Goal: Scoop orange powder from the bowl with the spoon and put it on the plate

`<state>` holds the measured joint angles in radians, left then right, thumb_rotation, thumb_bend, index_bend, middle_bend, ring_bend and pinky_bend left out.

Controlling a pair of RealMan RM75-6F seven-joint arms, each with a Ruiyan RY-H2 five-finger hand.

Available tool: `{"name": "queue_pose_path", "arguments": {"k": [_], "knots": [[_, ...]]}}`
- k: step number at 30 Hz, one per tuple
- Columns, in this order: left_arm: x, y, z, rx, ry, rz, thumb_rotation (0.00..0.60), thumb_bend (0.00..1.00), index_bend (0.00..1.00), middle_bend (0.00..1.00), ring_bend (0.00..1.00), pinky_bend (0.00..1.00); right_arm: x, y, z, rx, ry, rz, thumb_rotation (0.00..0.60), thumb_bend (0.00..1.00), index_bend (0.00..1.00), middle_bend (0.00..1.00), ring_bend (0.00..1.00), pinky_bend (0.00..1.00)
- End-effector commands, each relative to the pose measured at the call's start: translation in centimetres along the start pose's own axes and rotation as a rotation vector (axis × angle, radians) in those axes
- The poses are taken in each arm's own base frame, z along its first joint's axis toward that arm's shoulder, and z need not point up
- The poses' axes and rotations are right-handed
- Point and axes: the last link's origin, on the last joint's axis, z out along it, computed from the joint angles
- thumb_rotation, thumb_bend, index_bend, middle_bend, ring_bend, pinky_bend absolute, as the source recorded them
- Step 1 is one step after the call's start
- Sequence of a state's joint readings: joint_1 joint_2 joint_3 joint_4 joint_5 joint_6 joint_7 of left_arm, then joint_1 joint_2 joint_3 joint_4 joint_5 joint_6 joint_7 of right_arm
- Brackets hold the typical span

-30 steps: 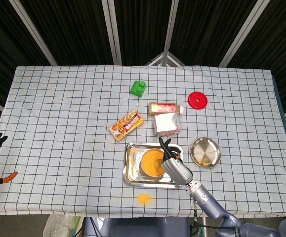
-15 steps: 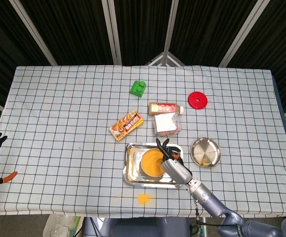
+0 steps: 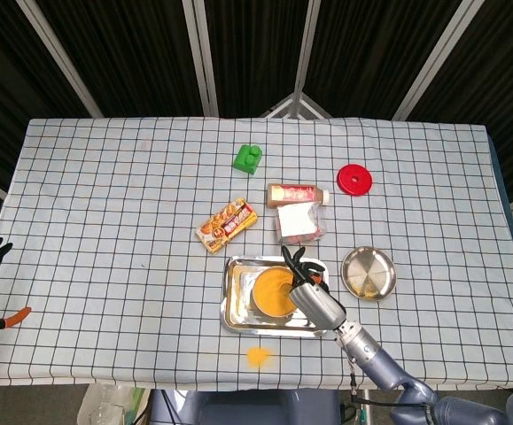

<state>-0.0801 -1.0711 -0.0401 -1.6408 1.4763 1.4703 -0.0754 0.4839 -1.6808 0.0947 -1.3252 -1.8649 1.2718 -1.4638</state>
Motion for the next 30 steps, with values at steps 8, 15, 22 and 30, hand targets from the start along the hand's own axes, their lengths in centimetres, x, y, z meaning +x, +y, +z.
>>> {"name": "queue_pose_path", "arguments": {"k": [8,15,22,30], "knots": [[0.0,0.0,0.0,0.004,-0.001,-0.006,0.6,0.01,0.0,0.0,0.0,0.0,-2.4,3.4,-0.5,-0.169,-0.176,0.188,0.6,0.87,0.75,0.67,0.31,0.0],[0.1,0.0,0.2,0.01,0.002,-0.017,0.6,0.01,0.0,0.0,0.0,0.0,-6.5,5.4,-3.4,-0.236,-0.322,0.253,0.6,0.87,0.75,0.67,0.31,0.0],[0.1,0.0,0.2,0.013,-0.001,-0.013,0.6,0.01,0.0,0.0,0.0,0.0,-9.9,4.3,-7.2,-0.24,-0.444,0.272,0.6,0.87,0.74,0.67,0.31,0.0],[0.0,-0.1,0.1,0.018,-0.002,-0.01,0.6,0.01,0.0,0.0,0.0,0.0,-11.6,2.2,-9.0,-0.227,-0.508,0.292,0.6,0.87,0.73,0.67,0.31,0.0]]}}
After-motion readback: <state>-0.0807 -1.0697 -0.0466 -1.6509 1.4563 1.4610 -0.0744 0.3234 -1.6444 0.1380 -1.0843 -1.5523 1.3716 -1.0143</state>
